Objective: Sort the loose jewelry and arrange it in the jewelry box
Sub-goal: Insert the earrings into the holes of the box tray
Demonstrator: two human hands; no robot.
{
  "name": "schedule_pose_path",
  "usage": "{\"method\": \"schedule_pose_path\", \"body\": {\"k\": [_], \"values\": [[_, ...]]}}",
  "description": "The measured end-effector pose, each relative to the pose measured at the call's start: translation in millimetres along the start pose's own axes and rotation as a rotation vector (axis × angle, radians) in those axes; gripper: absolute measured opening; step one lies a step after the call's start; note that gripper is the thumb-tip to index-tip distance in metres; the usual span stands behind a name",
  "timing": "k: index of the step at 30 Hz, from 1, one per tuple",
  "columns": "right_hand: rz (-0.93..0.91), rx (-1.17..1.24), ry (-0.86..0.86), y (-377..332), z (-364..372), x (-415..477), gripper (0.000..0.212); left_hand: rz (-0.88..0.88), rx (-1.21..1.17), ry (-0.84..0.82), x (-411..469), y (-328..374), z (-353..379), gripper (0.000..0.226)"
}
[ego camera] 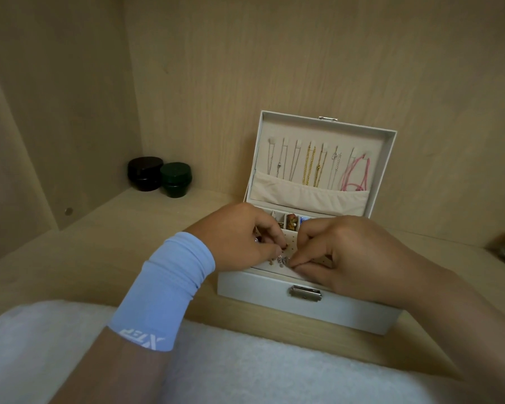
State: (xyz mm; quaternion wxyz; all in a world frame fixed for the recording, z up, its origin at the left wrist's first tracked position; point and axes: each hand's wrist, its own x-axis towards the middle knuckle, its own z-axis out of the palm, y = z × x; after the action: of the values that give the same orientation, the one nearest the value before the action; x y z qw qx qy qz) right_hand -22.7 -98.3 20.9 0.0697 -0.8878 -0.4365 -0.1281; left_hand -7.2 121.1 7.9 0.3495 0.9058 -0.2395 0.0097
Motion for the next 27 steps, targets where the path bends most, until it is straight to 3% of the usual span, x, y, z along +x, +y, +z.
{"method": "schedule_pose_path", "body": {"k": [8, 13, 17, 24, 27], "values": [[0.295, 0.192, 0.242, 40.6, -44.7, -26.8, 0.013, 0.097, -0.054, 0.119, 11.1, 27.5, 10.9, 0.011], [0.619, 0.160, -0.030, 89.7, -53.1, -86.8, 0.010, 0.167, 0.019, 0.079, 46.4, 80.7, 40.9, 0.011], [0.705, 0.182, -0.197, 115.2, -44.6, -118.8, 0.015, 0.199, 0.146, -0.042, 80.0, 120.9, 79.2, 0.011], [0.726, 0.315, -0.248, 140.9, -31.7, -144.9, 0.017, 0.116, 0.441, -0.373, 129.5, 161.3, 139.4, 0.018], [0.723, 0.366, -0.252, 148.6, -23.4, -148.1, 0.008, 0.054, 0.546, -0.414, 144.4, 159.2, 156.8, 0.021]]}}
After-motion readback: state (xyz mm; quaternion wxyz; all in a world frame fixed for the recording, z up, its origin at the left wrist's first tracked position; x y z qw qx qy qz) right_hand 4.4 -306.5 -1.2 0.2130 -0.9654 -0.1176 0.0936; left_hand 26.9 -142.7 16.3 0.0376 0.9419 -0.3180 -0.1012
